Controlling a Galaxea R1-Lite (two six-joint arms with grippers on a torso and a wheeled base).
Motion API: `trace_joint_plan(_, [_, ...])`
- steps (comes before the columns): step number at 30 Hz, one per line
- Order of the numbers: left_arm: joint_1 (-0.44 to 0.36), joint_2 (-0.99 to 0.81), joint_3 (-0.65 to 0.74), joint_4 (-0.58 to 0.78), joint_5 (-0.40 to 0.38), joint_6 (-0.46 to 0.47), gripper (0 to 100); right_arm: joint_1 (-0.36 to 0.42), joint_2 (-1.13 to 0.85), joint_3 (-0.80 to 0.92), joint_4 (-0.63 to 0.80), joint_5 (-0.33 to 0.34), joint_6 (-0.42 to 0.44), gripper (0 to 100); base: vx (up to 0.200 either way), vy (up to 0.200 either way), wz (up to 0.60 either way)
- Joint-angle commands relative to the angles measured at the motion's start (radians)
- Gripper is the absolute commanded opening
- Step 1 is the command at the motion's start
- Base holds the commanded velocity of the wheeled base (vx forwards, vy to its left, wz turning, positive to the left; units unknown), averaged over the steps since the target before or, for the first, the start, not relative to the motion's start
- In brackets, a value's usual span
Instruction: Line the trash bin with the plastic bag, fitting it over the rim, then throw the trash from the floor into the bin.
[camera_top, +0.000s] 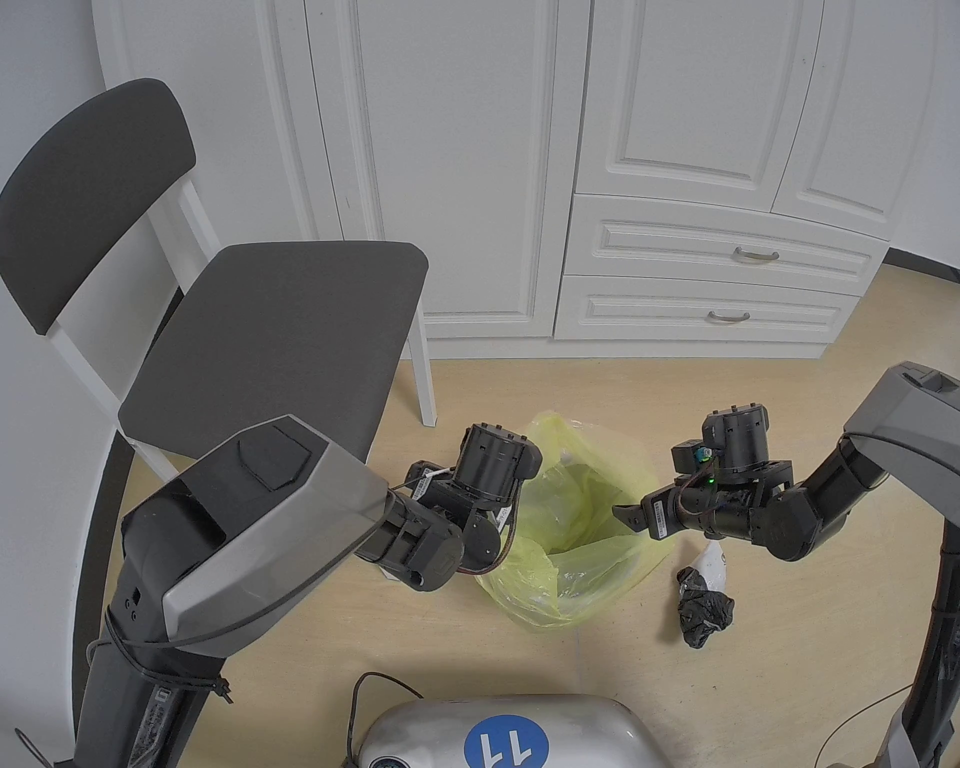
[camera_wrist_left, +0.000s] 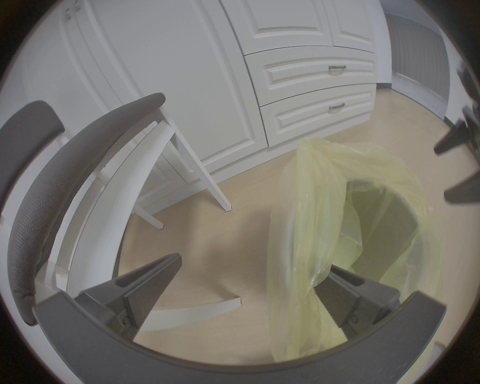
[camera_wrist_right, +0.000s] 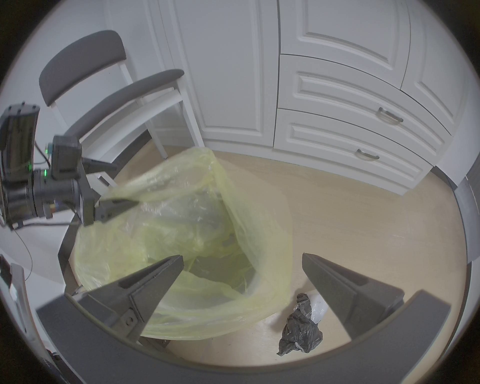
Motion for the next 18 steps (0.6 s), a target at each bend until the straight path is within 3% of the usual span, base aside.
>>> trace_joint_plan(1, [0.016, -0.021, 0.007, -0.004, -0.018, -0.051, 100, 0.008, 0.091, -0.037, -0.022, -0.032, -0.002, 100, 0.000, 0.000, 0.00])
trace_joint_plan(11, [0.035, -0.034, 0.016, -0.010, -0.136, -0.163, 100, 0.004, 0.267, -0.163, -0.223, -0.214, -0.001, 100, 0.000, 0.000, 0.00])
trace_joint_plan(18, [0.082, -0.022, 0.010, -0.002, -0.166, -0.158, 100, -0.019, 0.326, -0.276, -0.237, -0.256, 0.036, 100, 0.000, 0.000, 0.00])
